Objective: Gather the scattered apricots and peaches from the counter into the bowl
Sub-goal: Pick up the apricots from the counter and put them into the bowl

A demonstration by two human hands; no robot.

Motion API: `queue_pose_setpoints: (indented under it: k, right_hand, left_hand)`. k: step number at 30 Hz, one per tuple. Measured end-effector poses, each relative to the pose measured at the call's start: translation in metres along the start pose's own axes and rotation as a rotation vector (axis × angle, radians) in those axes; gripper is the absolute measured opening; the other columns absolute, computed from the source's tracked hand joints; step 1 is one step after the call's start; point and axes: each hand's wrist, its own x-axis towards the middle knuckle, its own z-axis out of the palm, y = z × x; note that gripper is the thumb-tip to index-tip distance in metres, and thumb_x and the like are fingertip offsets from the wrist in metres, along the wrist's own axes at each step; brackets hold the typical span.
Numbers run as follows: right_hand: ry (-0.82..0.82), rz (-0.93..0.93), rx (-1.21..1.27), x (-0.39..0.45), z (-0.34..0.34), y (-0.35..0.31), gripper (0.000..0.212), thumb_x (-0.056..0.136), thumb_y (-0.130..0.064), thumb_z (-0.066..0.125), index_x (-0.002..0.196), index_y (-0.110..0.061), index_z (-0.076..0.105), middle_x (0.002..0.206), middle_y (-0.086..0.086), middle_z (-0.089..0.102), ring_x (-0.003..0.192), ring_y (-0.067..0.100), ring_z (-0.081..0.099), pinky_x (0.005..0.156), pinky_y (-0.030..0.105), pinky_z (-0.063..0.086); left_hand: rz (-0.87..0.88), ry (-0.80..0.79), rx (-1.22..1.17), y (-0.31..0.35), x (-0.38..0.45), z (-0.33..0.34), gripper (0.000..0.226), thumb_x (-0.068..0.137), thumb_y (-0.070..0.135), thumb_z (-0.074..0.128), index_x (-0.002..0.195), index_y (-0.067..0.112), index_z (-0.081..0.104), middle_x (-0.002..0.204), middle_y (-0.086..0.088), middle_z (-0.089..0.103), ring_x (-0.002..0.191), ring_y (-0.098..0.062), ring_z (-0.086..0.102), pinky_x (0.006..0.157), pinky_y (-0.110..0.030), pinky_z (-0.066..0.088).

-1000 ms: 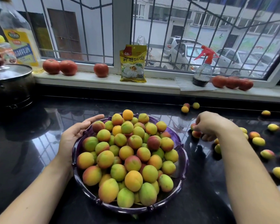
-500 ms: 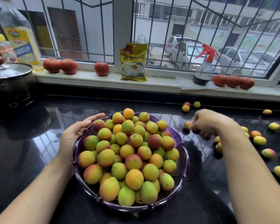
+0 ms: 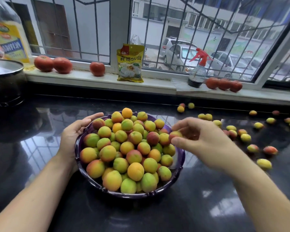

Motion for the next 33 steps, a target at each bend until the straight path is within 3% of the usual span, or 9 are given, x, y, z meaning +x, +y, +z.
queue_pose_setpoints:
  k: [3, 8, 11, 16, 21, 23, 25, 28, 33]
  right_hand:
    - [0.17, 0.045, -0.09, -0.024, 0.031, 0.013, 0.026, 0.077, -0.03, 0.086, 0.091, -0.03, 0.064, 0.082, -0.008, 0.068, 0.079, 0.005, 0.063, 0.07, 0.022, 0.052]
    - [0.356, 0.041, -0.227, -0.027, 0.058, 0.014, 0.027, 0.077, -0.04, 0.083, 0.088, -0.031, 0.06, 0.087, -0.011, 0.055, 0.087, 0.012, 0.054, 0.079, 0.034, 0.049]
    - [0.364, 0.068, -0.208, -0.023, 0.061, 0.011, 0.027, 0.078, -0.038, 0.083, 0.088, -0.029, 0.059, 0.089, -0.011, 0.05, 0.091, 0.013, 0.051, 0.079, 0.031, 0.046]
    - [0.306, 0.049, -0.194, -0.022, 0.057, 0.018, 0.024, 0.081, -0.039, 0.08, 0.093, -0.03, 0.062, 0.093, -0.012, 0.056, 0.093, 0.006, 0.051, 0.079, 0.024, 0.046]
    - [0.531, 0.123, -0.018, 0.006, 0.022, 0.059, 0.009, 0.095, -0.021, 0.067, 0.086, -0.022, 0.066, 0.082, -0.006, 0.068, 0.076, 0.004, 0.062, 0.064, 0.011, 0.045]
    - [0.463, 0.225, -0.153, 0.041, 0.014, 0.093, 0.004, 0.095, -0.019, 0.063, 0.097, -0.022, 0.066, 0.096, 0.0, 0.069, 0.086, 0.014, 0.066, 0.078, 0.023, 0.053]
    - [0.343, 0.297, -0.245, 0.077, 0.015, 0.116, 0.023, 0.095, -0.02, 0.059, 0.117, -0.022, 0.063, 0.12, 0.008, 0.064, 0.102, 0.026, 0.065, 0.092, 0.041, 0.055]
    - [0.242, 0.313, -0.371, 0.12, 0.026, 0.128, 0.049, 0.098, -0.033, 0.057, 0.145, -0.022, 0.046, 0.141, 0.013, 0.045, 0.125, 0.034, 0.052, 0.105, 0.043, 0.044]
    - [0.369, 0.229, -0.614, 0.134, 0.047, 0.141, 0.038, 0.102, -0.03, 0.052, 0.137, -0.016, 0.052, 0.128, 0.014, 0.056, 0.113, 0.034, 0.058, 0.088, 0.04, 0.048]
  left_hand:
    - [0.005, 0.0, -0.002, 0.0, -0.002, 0.002, 0.049, 0.104, 0.026, 0.038, 0.142, 0.006, 0.061, 0.138, -0.024, 0.066, 0.111, -0.035, 0.073, 0.09, -0.05, 0.063]
    - [0.013, 0.014, -0.002, 0.0, -0.01, 0.007, 0.049, 0.105, 0.025, 0.038, 0.143, 0.005, 0.06, 0.134, -0.022, 0.069, 0.107, -0.032, 0.075, 0.085, -0.045, 0.065]
    - [0.012, 0.016, -0.015, 0.001, -0.011, 0.007, 0.049, 0.105, 0.025, 0.038, 0.143, 0.004, 0.06, 0.128, -0.02, 0.073, 0.101, -0.03, 0.077, 0.077, -0.041, 0.066]
    - [0.014, 0.013, -0.007, -0.001, -0.011, 0.006, 0.047, 0.105, 0.025, 0.04, 0.142, 0.006, 0.062, 0.122, -0.016, 0.076, 0.1, -0.029, 0.077, 0.08, -0.042, 0.066]
    - [0.024, 0.008, -0.003, -0.002, -0.008, 0.003, 0.047, 0.105, 0.025, 0.04, 0.141, 0.007, 0.062, 0.119, -0.015, 0.077, 0.101, -0.028, 0.077, 0.083, -0.043, 0.066]
    - [0.018, 0.004, 0.001, -0.002, -0.007, 0.002, 0.047, 0.104, 0.025, 0.04, 0.141, 0.007, 0.062, 0.123, -0.017, 0.075, 0.104, -0.03, 0.076, 0.084, -0.044, 0.065]
    - [0.012, 0.006, 0.008, -0.001, -0.004, 0.002, 0.047, 0.104, 0.025, 0.04, 0.141, 0.007, 0.062, 0.128, -0.019, 0.073, 0.112, -0.034, 0.074, 0.089, -0.047, 0.064]
    - [0.008, 0.01, 0.016, -0.001, -0.002, -0.001, 0.047, 0.104, 0.026, 0.04, 0.141, 0.008, 0.062, 0.132, -0.02, 0.071, 0.123, -0.039, 0.068, 0.097, -0.051, 0.06]
    - [0.016, 0.005, 0.021, -0.002, 0.002, -0.003, 0.047, 0.104, 0.025, 0.039, 0.141, 0.006, 0.062, 0.132, -0.022, 0.07, 0.112, -0.036, 0.072, 0.092, -0.05, 0.062]
